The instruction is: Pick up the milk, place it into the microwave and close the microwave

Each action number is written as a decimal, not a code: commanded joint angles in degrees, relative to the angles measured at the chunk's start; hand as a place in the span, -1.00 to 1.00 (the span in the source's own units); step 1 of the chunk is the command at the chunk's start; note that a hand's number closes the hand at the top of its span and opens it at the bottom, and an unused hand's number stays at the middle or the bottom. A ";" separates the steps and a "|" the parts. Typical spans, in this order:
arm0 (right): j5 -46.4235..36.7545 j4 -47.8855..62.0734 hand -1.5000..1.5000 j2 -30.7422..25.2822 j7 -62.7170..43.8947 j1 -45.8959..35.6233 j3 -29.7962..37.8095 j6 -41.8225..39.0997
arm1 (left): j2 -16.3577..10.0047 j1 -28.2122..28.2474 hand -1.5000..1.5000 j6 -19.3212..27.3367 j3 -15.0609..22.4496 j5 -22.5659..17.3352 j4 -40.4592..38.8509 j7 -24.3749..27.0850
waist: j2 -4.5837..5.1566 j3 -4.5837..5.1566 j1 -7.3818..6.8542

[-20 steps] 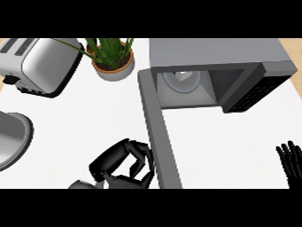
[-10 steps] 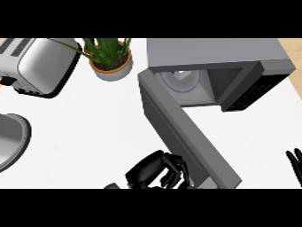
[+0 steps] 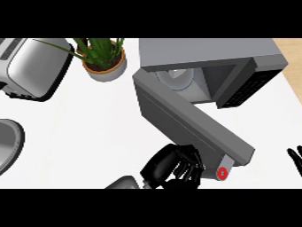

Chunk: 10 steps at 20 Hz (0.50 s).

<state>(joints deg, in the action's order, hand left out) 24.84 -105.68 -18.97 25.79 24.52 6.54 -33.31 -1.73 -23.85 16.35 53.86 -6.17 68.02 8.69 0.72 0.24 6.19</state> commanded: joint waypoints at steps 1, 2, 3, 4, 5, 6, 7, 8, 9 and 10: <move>2.82 -4.56 -1.00 -2.16 -3.14 -0.71 -0.47 -1.14 | 1.64 -5.77 1.00 6.54 4.88 -3.30 -1.38 -0.20 | 0.22 0.09 1.51; 2.23 -5.10 -1.00 -0.93 -3.62 0.64 -2.13 -0.79 | 1.64 -7.50 1.00 7.08 4.86 -5.17 -2.35 0.05 | 0.27 0.05 1.63; 3.27 -6.92 -1.00 -1.64 -5.05 0.11 -1.59 0.11 | 1.64 -8.06 1.00 8.04 3.51 -6.11 -2.92 0.66 | 0.51 0.18 2.33; 3.07 -7.96 -1.00 -1.13 -5.78 0.43 -2.98 0.30 | 1.64 -9.05 1.00 10.29 3.39 -6.74 -1.92 0.47 | 0.42 0.20 2.56; 5.05 -8.36 -1.00 -2.33 -6.40 -0.06 -1.82 -0.17 | 1.65 -10.98 1.00 10.38 2.29 -8.96 -2.40 0.62 | 0.52 0.14 2.27; 4.41 -7.91 -1.00 -2.16 -6.84 -0.29 -2.77 -0.12 | 1.66 -10.65 1.00 12.88 3.50 -9.66 -1.75 0.61 | 0.68 0.13 2.90; 4.76 -9.26 -1.00 -2.35 -7.14 0.12 -2.34 0.29 | 1.67 -11.15 1.00 14.48 3.26 -10.92 -2.29 0.48 | 0.60 0.13 3.31; 5.09 -9.75 -1.00 -1.90 -7.69 0.62 -2.74 0.86 | 1.68 -12.84 1.00 14.61 2.01 -12.28 -2.95 1.37 | 0.76 0.13 3.68; 6.07 -9.95 -1.00 -2.47 -8.27 -0.13 -2.55 0.76 | 1.69 -14.53 1.00 15.70 1.44 -12.76 -3.59 1.06 | 0.93 0.12 3.92; 6.47 -11.06 -1.00 -2.51 -8.91 -0.06 -2.90 1.05 | 1.69 -15.82 1.00 16.00 1.09 -13.49 -4.61 1.31 | 1.05 0.14 4.49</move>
<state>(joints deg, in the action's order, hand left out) 29.59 -114.23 -20.97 18.99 24.58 4.23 -32.87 -0.64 -35.02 29.03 56.03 -16.32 64.83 9.33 1.46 0.34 9.34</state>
